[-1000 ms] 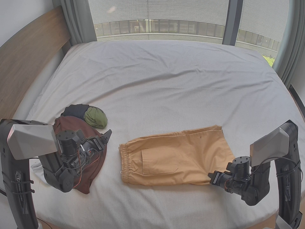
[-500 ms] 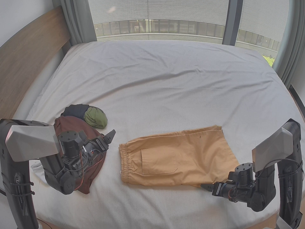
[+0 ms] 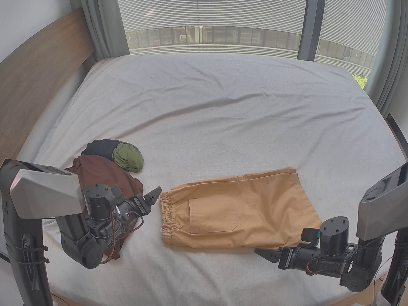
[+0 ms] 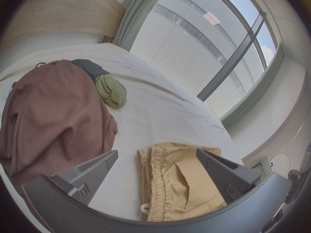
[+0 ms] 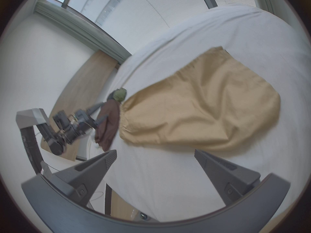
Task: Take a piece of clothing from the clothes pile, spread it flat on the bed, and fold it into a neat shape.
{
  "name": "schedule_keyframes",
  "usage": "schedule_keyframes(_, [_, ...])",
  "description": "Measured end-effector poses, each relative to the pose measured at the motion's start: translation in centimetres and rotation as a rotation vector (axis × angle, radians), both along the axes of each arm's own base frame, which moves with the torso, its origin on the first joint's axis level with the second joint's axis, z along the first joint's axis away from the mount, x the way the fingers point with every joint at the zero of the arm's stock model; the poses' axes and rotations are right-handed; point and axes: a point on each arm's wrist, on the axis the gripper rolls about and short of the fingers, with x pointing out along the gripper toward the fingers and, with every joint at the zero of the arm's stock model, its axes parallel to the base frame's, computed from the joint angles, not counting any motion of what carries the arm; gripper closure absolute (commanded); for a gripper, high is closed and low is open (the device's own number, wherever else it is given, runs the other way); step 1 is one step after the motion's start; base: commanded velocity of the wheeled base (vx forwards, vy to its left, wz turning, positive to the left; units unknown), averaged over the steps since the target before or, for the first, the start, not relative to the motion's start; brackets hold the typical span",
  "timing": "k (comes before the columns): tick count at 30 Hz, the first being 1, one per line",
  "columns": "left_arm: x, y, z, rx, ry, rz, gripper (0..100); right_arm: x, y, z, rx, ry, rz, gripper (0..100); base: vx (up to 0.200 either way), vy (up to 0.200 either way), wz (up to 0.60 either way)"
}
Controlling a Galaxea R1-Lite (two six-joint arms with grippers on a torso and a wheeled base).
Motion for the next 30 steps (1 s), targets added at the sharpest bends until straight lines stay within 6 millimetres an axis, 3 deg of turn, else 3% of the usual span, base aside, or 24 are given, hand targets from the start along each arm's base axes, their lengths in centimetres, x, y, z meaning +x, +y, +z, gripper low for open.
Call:
schedule_keyframes(10, [-0.4,-0.4,-2.1,-0.007,0.082,-0.016,0,2.8,2.0,2.8,0.121,-0.169,0.004,0,0.0,0.0,0.0])
schedule_keyframes(30, [0.9,-2.0,-5.9,-0.111,0.167,-0.023,0,3.7,1.8,2.0,0.116,-0.153,-0.018,0,0.0,0.0,0.0])
